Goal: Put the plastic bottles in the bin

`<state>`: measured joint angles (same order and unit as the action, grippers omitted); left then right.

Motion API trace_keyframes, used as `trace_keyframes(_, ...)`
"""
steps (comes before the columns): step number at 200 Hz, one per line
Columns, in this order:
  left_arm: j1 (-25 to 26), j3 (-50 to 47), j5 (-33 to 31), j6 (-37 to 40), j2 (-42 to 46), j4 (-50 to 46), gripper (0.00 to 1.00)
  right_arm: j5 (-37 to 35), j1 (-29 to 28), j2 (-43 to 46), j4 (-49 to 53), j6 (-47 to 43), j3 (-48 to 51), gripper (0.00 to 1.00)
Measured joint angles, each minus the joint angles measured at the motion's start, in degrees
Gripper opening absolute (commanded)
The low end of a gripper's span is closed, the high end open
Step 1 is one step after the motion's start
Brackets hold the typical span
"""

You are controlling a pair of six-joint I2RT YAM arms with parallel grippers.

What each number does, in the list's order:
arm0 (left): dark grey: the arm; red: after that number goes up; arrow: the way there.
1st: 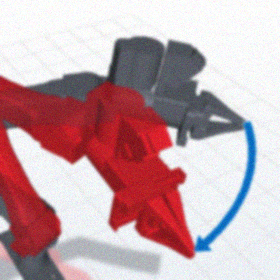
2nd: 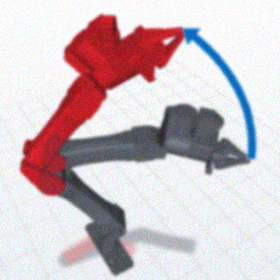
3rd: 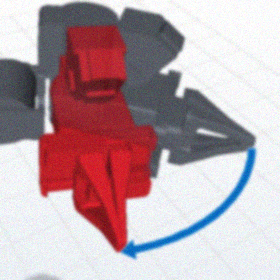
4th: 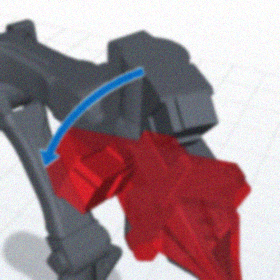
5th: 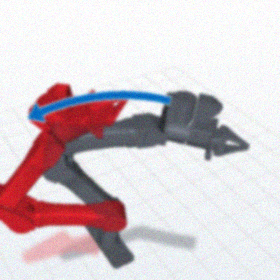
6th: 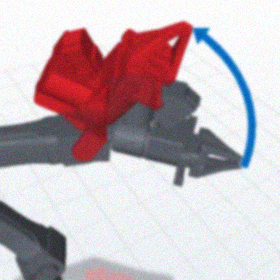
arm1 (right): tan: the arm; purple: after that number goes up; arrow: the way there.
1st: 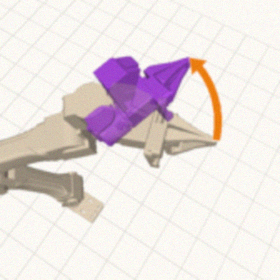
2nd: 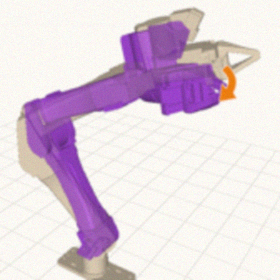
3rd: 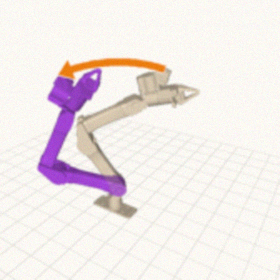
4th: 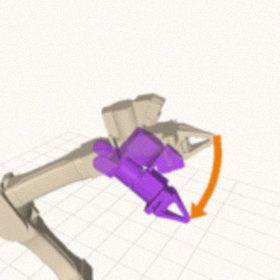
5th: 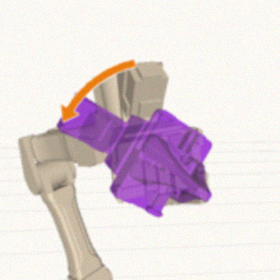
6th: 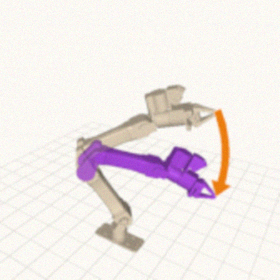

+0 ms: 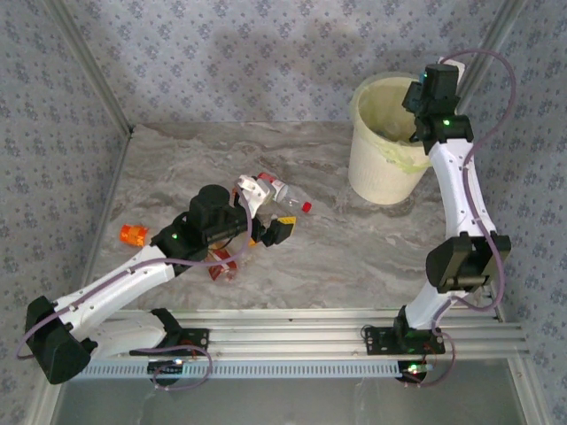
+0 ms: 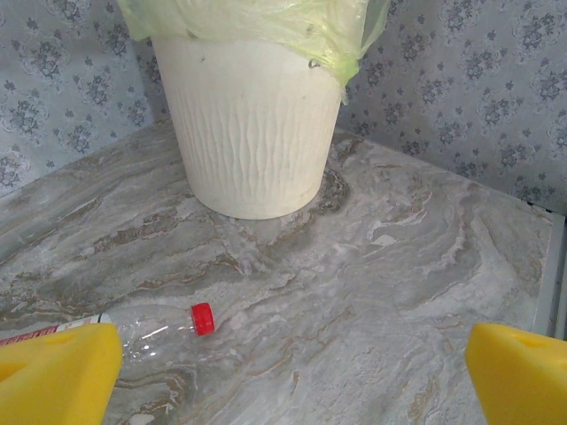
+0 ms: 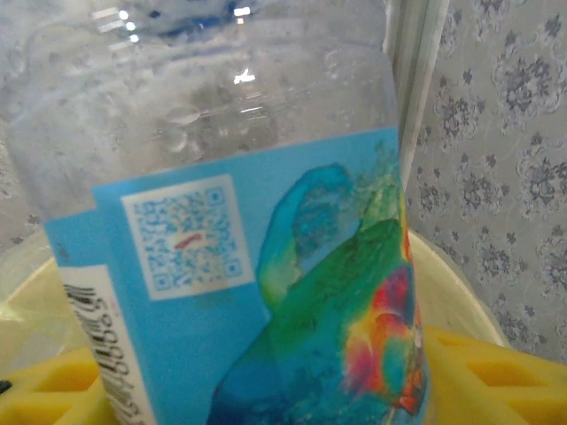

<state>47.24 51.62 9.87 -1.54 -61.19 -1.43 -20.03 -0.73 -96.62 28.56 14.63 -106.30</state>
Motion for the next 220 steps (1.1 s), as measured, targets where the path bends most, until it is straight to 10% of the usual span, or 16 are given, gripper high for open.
trace_keyframes(220,0.0,0.0,0.22,0.0,0.0,0.0,1.0,8.98,2.86,-2.36,-0.55,6.99,6.03,0.89)
